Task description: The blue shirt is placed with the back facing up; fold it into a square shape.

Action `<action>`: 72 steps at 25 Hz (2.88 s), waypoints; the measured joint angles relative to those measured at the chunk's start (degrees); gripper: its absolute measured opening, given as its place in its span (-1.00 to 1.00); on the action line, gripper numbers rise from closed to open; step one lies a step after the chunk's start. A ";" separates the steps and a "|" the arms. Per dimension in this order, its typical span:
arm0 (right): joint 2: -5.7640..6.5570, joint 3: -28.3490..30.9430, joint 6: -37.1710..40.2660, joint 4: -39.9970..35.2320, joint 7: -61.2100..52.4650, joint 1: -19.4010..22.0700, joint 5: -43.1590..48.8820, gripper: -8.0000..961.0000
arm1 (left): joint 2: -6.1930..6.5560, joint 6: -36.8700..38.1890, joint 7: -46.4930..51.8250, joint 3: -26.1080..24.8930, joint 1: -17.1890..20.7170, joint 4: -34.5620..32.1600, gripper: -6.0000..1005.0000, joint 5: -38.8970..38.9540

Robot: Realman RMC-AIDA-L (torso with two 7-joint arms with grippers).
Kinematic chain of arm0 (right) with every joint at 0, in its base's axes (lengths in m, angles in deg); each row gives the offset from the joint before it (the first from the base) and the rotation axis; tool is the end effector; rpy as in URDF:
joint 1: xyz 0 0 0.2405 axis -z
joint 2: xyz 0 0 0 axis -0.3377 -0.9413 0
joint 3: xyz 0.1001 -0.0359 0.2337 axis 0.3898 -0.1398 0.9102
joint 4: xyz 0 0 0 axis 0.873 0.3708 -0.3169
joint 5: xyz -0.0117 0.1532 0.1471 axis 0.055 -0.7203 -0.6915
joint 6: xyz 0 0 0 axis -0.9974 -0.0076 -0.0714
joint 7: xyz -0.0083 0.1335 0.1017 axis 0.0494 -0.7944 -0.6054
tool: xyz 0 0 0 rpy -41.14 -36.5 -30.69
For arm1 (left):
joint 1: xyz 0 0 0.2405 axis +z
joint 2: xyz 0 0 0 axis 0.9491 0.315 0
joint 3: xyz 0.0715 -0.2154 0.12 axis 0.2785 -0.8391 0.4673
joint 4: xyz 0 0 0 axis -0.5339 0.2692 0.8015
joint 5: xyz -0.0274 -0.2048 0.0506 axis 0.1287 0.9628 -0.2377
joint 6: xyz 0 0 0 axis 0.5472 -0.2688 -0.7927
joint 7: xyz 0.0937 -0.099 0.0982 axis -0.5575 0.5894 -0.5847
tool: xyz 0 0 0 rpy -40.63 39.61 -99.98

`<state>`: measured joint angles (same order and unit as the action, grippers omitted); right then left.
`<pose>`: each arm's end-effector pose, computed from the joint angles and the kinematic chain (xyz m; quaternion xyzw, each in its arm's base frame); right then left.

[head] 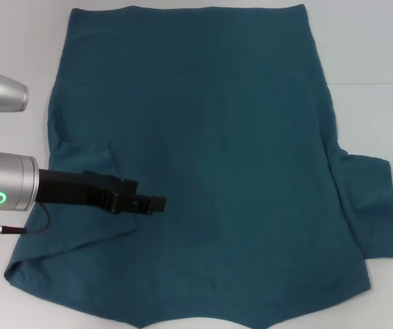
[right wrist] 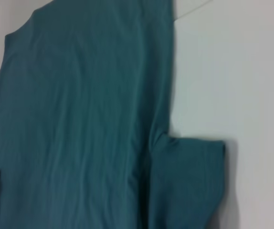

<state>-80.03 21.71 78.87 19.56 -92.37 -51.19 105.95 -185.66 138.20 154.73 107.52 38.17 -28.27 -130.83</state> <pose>0.3547 0.3615 0.1043 -0.7039 0.6663 0.1302 0.2089 -0.2343 0.3633 -0.0163 -0.9086 -0.3825 -0.1180 0.1191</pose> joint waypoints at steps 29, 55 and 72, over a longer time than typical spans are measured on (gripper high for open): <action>-3.84 -5.18 -10.35 4.86 -1.02 -4.23 2.13 0.72 | -0.23 -3.12 0.11 -0.02 -0.04 0.71 0.75 0.00; -4.50 -5.27 -12.30 6.66 -2.73 -5.28 2.80 0.40 | -0.23 -3.93 0.19 -0.11 0.00 1.33 0.75 0.07; -4.43 -7.16 -12.62 6.09 -1.10 -4.90 3.07 -0.79 | -0.23 -4.11 0.19 -0.11 0.03 1.32 0.75 0.09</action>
<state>-84.46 14.55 66.25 25.64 -93.46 -56.09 109.02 -185.89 134.09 154.92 107.41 38.20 -26.94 -130.74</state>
